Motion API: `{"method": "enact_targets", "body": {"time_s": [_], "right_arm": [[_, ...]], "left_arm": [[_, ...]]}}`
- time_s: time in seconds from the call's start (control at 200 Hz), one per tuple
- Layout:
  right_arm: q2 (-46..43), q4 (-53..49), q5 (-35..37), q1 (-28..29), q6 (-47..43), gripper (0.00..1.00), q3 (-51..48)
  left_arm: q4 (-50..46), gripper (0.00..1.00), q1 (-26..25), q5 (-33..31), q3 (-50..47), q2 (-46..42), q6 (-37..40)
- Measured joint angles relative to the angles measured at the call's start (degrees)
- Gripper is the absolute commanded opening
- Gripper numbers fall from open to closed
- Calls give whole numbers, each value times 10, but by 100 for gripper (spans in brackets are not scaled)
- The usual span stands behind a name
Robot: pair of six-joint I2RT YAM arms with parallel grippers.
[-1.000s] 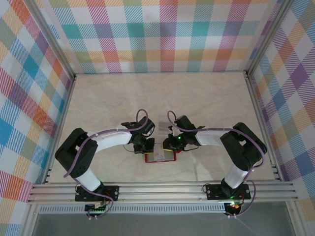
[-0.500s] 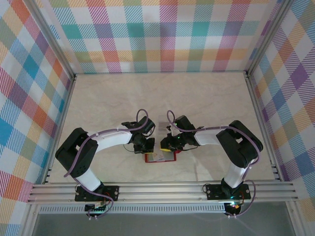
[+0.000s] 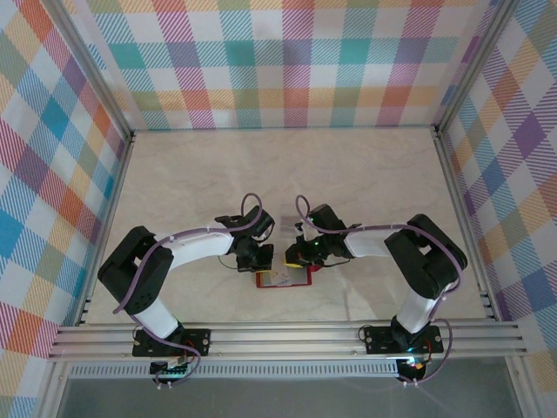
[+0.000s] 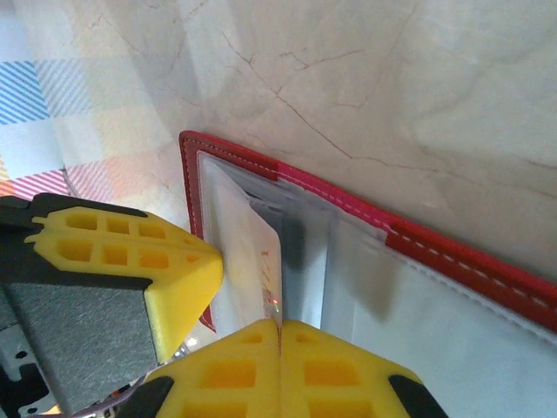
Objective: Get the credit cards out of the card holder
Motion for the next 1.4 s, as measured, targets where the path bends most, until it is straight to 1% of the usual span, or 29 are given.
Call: {"method": "enact_targets", "body": {"time_s": [0.135,0.36,0.45,0.605,0.68,0.815,0.995,1.085,1.18,1.4], "right_arm": [[-36,-47,31,0,-22,5,0],[-86,-147,79,0,-58,3,30],[-105,-182,97,0,-76,2,49],[-129,-254,137,0,-115,1,96],[-137,-290,160,0,-142,1,128],[-146,-354,209,0,-203,1,193],[-145,-414,261,-3,-322,0,267],[-130,-435,277,-4,-410,0,297],[-111,-451,281,-4,-491,0,316],[-82,-490,272,-4,-724,0,340]], "left_arm": [[1,6,0,0,0,0,0],[5,8,0,0,-3,-2,0],[6,15,0,0,-4,-3,0],[10,22,0,-3,-9,-11,0],[9,25,0,-7,-14,-19,0],[7,33,0,-19,-16,-33,-2],[7,36,0,-31,-16,-49,-3],[5,36,0,-41,-16,-56,-3],[3,37,0,-50,-15,-66,-3],[3,37,0,-69,-16,-100,-3]]}}
